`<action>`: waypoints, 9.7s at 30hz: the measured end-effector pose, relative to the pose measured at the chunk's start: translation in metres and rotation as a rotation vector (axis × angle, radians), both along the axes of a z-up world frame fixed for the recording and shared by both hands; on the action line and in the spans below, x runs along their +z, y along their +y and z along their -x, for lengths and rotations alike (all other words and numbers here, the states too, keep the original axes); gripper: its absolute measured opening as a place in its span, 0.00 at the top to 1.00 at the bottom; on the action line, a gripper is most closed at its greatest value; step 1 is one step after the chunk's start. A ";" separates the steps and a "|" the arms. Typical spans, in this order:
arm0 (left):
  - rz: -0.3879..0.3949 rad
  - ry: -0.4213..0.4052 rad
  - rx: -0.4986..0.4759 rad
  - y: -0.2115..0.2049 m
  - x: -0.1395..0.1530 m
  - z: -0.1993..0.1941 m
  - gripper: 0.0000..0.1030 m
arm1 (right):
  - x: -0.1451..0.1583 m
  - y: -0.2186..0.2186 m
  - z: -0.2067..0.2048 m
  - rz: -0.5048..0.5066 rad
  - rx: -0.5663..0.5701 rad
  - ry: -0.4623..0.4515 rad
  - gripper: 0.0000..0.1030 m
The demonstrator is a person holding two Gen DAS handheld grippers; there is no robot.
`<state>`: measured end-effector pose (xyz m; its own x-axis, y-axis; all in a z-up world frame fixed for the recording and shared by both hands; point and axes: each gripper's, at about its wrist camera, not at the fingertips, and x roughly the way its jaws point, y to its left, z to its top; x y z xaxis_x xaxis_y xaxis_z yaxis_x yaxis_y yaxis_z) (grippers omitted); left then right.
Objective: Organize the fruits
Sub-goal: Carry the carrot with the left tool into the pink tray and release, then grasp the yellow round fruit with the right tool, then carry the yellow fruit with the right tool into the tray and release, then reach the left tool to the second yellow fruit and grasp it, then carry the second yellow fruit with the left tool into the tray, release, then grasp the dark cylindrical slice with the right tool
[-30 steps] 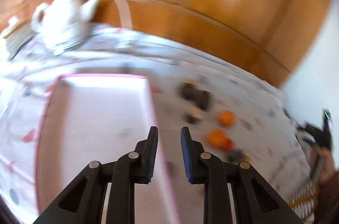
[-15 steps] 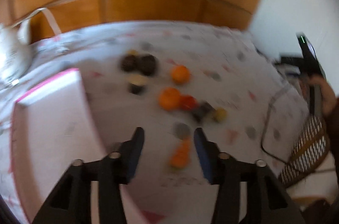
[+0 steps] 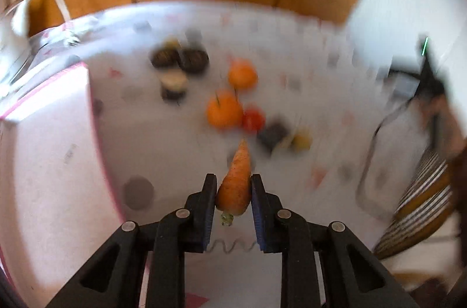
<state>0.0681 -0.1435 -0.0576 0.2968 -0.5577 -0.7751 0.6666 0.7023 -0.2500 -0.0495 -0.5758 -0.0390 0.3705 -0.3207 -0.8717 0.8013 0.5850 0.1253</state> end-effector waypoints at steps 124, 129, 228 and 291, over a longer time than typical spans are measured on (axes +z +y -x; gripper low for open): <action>-0.025 -0.031 1.017 0.244 -0.011 0.021 0.11 | 0.009 0.316 -0.118 0.141 1.038 -0.008 0.57; -0.033 -0.045 0.994 0.236 -0.007 0.021 0.11 | 0.013 0.264 -0.109 0.191 0.947 0.033 0.57; 0.133 -0.014 0.596 0.127 0.099 -0.081 0.72 | -0.006 0.011 -0.033 -0.038 0.123 0.004 0.56; 0.015 -0.028 1.069 0.280 -0.008 0.030 0.32 | -0.037 0.283 -0.118 -0.088 0.981 0.086 0.41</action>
<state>0.0384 0.1362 -0.0651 0.6547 -0.0070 -0.7559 -0.2877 0.9224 -0.2577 0.0682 -0.2924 -0.0760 0.3718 0.1618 -0.9141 -0.0256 0.9861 0.1641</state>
